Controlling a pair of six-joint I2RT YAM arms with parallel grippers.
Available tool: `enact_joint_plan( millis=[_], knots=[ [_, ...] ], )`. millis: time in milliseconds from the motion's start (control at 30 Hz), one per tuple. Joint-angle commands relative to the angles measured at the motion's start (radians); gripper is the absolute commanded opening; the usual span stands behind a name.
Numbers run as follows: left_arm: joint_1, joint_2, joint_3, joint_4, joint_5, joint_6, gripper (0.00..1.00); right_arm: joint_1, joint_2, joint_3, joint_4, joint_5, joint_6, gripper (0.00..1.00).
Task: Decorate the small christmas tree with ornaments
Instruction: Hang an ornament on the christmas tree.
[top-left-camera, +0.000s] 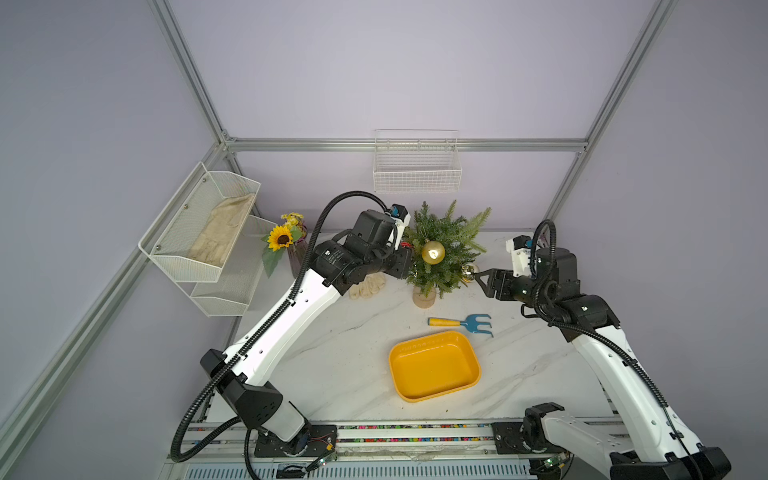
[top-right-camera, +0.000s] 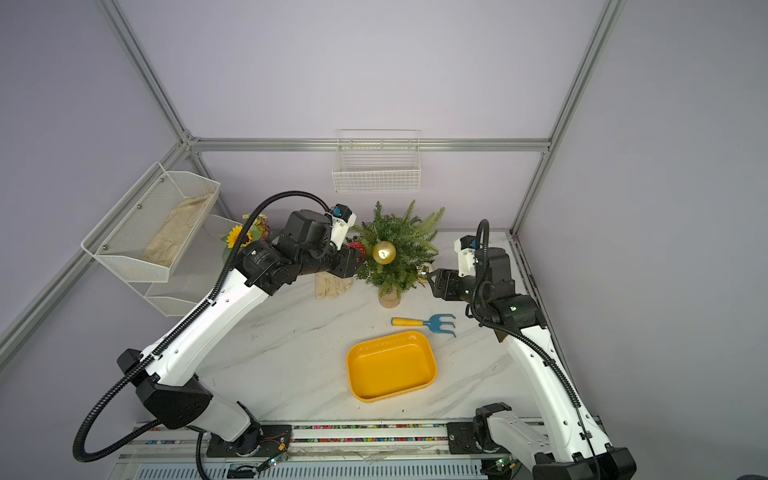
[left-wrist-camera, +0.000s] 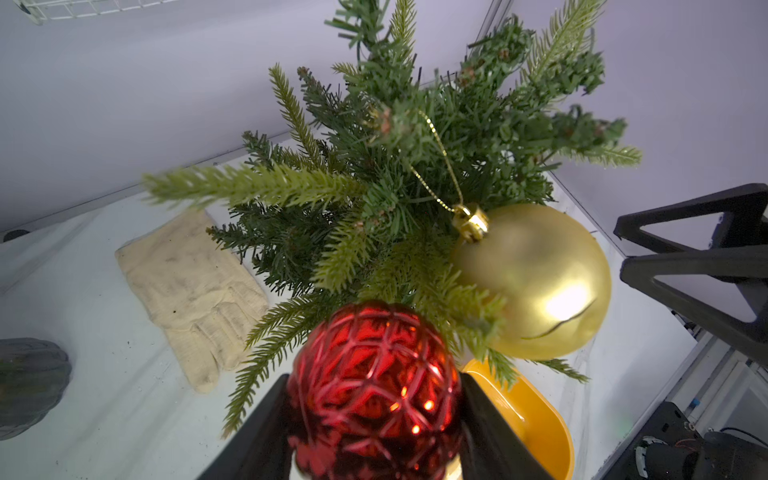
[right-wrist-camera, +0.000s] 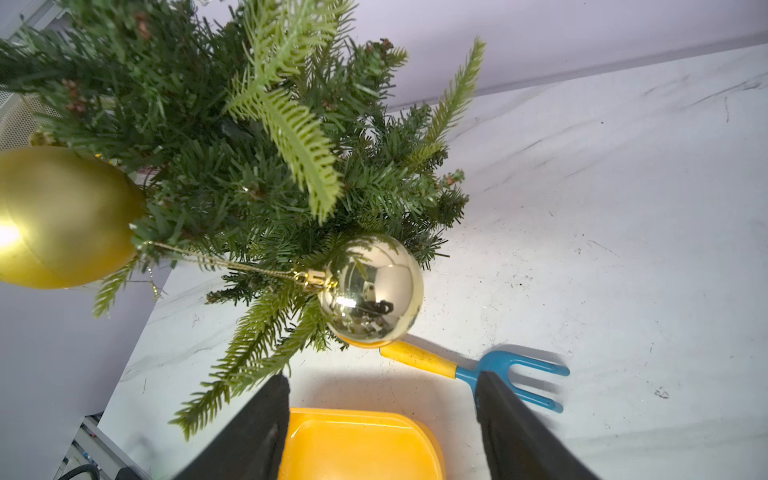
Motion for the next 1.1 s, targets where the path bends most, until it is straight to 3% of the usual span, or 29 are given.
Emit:
enact_joint_plan(
  millis=[0, 1067],
  knots=[
    [0.007, -0.024, 0.083, 0.053, -0.052, 0.024, 0.54, -0.006, -0.018, -0.01, 0.017, 0.005, -0.014, 0.73],
    [0.06, -0.066, -0.088, 0.106, -0.088, 0.056, 0.52, -0.007, -0.013, -0.021, 0.021, 0.001, -0.019, 0.73]
  ],
)
